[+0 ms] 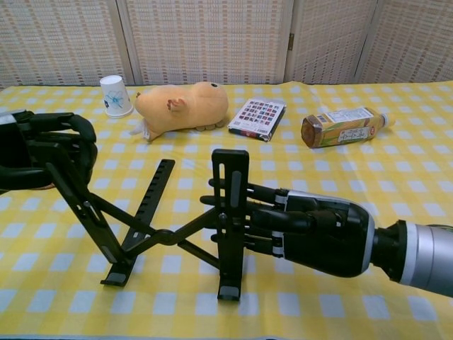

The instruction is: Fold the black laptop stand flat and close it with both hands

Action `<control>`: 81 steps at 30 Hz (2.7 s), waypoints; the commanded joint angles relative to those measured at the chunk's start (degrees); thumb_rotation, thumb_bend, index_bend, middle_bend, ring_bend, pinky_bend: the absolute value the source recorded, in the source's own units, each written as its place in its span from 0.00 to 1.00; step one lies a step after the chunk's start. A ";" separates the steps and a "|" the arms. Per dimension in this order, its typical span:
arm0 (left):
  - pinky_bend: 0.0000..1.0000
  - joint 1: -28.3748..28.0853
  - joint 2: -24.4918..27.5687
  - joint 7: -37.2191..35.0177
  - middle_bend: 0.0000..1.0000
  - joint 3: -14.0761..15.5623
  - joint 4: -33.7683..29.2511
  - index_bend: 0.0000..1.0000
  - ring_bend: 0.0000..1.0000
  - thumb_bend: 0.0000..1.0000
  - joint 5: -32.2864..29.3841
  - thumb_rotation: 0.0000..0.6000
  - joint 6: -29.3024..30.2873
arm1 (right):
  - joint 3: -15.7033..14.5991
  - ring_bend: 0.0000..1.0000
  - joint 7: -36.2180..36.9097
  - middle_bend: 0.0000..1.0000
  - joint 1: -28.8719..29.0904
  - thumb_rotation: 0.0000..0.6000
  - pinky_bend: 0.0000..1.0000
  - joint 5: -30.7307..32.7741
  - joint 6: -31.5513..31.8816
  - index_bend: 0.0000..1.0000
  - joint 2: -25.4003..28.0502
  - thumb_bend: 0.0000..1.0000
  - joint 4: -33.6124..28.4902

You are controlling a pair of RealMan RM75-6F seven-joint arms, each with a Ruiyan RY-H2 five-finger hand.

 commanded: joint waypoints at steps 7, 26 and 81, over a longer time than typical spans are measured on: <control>0.51 0.05 -0.18 -0.39 0.53 0.13 0.29 0.45 0.49 0.21 0.07 1.00 0.22 | -0.57 0.11 2.37 0.05 -0.48 1.00 0.00 0.32 0.08 0.00 -0.58 0.36 -0.06; 0.51 0.17 -0.11 0.06 0.53 0.46 0.41 0.45 0.49 0.21 0.00 1.00 0.15 | -1.36 0.11 3.61 0.05 -0.89 1.00 0.00 0.08 0.30 0.00 -0.58 0.36 -0.27; 0.26 3.20 -10.63 44.29 0.30 -3.01 8.97 0.52 0.20 0.36 -7.38 1.00 -9.51 | 4.26 0.09 -28.27 0.04 1.62 1.00 0.00 0.47 -0.34 0.00 14.77 0.36 -19.49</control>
